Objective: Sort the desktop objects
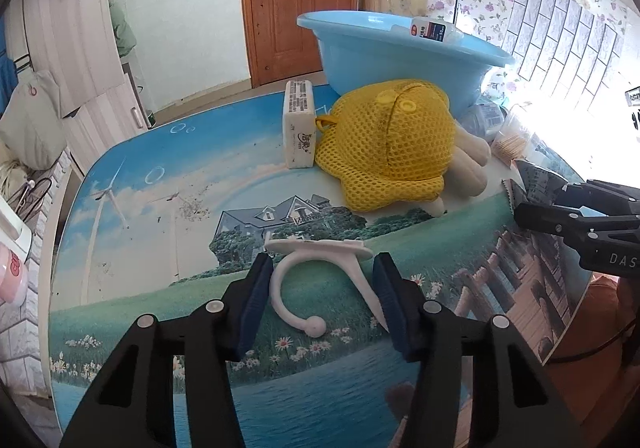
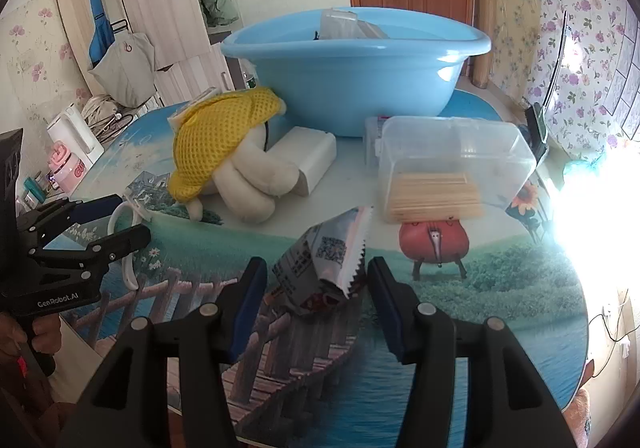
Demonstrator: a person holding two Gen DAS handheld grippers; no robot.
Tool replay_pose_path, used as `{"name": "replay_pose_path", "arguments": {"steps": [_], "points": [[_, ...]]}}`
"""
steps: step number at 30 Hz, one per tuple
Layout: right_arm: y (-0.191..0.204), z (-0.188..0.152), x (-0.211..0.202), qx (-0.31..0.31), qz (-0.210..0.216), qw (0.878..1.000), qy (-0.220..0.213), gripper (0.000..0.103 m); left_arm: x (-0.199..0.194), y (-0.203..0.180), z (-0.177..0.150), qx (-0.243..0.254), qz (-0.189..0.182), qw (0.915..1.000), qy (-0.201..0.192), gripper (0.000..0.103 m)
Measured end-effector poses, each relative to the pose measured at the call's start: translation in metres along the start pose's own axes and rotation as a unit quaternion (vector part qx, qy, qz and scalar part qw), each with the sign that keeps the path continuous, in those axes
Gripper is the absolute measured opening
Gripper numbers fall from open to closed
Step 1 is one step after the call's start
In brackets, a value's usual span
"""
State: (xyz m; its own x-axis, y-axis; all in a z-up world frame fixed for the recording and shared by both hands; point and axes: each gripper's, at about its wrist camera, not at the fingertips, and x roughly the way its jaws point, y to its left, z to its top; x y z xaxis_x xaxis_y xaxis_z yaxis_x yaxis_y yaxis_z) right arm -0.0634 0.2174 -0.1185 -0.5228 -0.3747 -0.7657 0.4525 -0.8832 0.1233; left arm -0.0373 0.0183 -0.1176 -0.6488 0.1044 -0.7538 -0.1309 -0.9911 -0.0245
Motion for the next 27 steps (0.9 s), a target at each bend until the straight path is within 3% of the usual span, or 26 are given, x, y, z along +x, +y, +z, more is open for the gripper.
{"name": "replay_pose_path", "arguments": {"steps": [8, 10, 27], "points": [[-0.005, 0.000, -0.002, 0.016, 0.007, 1.000, -0.003, 0.046, -0.001, 0.009, 0.002, -0.016, -0.010, 0.9998, 0.000, 0.050], [-0.005, 0.000, -0.003, 0.012, 0.011, 1.000, -0.006, 0.038, -0.003, 0.008, 0.003, -0.017, -0.006, 0.9998, -0.003, 0.050], [0.005, 0.005, -0.027, 0.003, 0.031, 0.998, -0.048, 0.035, -0.035, 0.020, 0.021, -0.043, -0.011, 0.9982, -0.041, 0.050]]}}
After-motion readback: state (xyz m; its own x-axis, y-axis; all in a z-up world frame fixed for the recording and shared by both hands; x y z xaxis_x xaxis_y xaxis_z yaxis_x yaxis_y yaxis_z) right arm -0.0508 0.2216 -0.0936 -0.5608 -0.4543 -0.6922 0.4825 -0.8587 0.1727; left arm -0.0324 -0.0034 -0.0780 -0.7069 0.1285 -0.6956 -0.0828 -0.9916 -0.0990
